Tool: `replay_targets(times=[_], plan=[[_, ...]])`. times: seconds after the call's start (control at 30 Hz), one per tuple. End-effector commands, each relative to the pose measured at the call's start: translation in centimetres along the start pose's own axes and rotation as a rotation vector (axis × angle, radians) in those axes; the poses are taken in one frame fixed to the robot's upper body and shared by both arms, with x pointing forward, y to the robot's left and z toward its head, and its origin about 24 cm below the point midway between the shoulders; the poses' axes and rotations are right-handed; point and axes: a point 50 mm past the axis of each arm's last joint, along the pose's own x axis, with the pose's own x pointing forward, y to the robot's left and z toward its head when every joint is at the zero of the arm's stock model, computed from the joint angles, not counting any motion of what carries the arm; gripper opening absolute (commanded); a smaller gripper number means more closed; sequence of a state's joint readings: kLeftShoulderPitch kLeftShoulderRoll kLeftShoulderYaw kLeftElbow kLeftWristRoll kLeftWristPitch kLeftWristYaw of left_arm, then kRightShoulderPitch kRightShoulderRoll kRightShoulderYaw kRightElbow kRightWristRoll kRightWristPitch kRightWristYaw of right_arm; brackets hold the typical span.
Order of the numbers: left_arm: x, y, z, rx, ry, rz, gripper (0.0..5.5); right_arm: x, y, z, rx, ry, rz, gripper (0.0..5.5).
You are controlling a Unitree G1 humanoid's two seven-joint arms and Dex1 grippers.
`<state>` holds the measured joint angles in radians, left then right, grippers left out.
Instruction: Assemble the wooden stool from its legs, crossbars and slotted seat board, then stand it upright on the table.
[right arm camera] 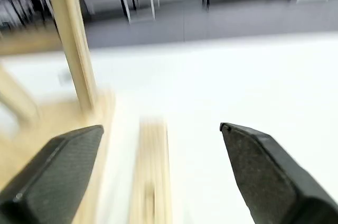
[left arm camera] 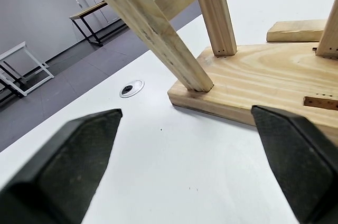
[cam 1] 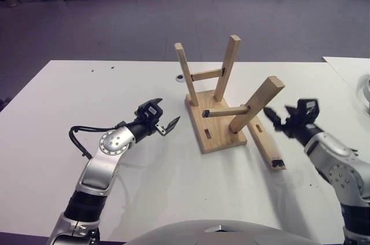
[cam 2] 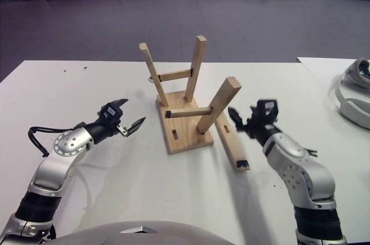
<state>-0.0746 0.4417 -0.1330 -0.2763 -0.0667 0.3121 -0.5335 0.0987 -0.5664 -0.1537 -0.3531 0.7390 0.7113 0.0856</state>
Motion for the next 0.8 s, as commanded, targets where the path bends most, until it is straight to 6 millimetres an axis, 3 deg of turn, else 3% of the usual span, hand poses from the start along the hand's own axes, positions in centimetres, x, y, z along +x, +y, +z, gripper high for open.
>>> replay_targets(times=[0.03, 0.17, 0.3, 0.37, 0.43, 0.57, 0.67, 0.73, 0.8], plan=[[0.2, 0.6, 0.4, 0.032, -0.009, 0.018, 4.51, -0.2, -0.1, -2.7, -0.014, 0.161, 0.008, 4.14], [0.3, 0.6, 0.5, 0.037, -0.012, 0.014, 4.51, -0.3, -0.2, -4.2, -0.049, 0.262, -0.017, 3.56], [0.4, 0.7, 0.7, 0.039, -0.021, 0.015, 4.51, -0.3, -0.7, -4.6, -0.091, 0.296, -0.068, 2.80], [0.6, 1.1, 1.8, 0.006, -0.074, 0.031, 4.51, 0.0, -1.5, -4.3, -0.096, 0.270, -0.114, 2.35], [1.0, 1.7, 4.2, -0.072, -0.186, 0.041, 4.51, 0.6, -2.3, -1.4, -0.088, 0.094, -0.153, 2.06], [1.5, 2.9, 12.0, -0.405, -0.549, -0.054, 4.51, 0.5, -2.5, 7.6, -0.231, -0.353, -0.136, 2.06], [1.6, 3.0, 17.6, -0.752, -0.784, -0.314, 4.51, -1.1, 3.2, 14.1, -0.406, -0.682, 0.118, 2.06], [1.5, 3.4, 19.7, -0.876, -0.846, -0.413, 4.51, -2.4, 7.2, 16.4, -0.621, -0.799, 0.292, 2.06], [1.2, 3.7, 21.2, -0.931, -0.880, -0.473, 4.51, -3.1, 9.4, 17.8, -0.742, -0.846, 0.391, 2.06]])
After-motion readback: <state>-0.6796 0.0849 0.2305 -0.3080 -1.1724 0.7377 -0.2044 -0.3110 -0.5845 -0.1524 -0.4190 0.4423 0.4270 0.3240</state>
